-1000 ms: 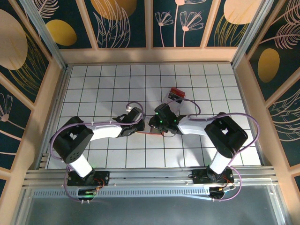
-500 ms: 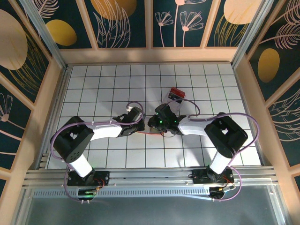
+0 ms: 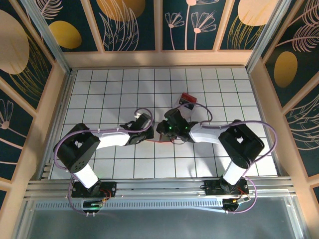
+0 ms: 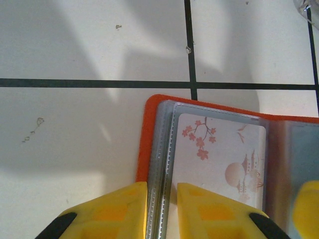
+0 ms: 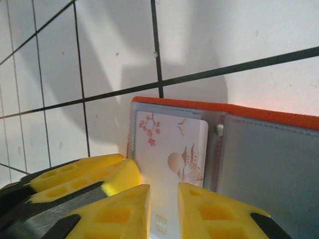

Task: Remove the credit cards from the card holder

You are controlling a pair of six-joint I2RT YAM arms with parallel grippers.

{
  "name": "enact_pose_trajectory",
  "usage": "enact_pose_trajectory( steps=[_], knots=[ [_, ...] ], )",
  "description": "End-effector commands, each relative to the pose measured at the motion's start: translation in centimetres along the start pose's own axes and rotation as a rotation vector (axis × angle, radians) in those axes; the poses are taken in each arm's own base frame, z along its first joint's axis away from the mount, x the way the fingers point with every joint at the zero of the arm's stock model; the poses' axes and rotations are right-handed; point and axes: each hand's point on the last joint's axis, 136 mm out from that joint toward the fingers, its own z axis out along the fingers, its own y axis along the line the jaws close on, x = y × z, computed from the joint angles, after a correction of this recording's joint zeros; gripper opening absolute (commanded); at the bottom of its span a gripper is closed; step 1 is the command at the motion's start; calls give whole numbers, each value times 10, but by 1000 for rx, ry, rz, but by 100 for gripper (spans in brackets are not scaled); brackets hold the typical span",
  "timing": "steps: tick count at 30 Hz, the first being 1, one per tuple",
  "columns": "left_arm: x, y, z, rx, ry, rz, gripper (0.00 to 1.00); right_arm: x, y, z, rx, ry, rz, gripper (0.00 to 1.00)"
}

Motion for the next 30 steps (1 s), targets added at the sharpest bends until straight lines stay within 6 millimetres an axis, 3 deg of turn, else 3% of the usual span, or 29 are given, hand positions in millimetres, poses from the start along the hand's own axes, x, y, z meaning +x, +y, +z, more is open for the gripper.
enact_pose_trajectory(
  steps=[1,12,30],
  knots=[
    [13,10,7,-32,54,-3,22,-1,5,10,-29,15,15,21],
    [13,10,7,-36,53,-6,22,9,-23,9,38,46,62,21],
    [11,9,6,-37,53,-5,22,12,-28,11,15,60,68,22]
  ],
)
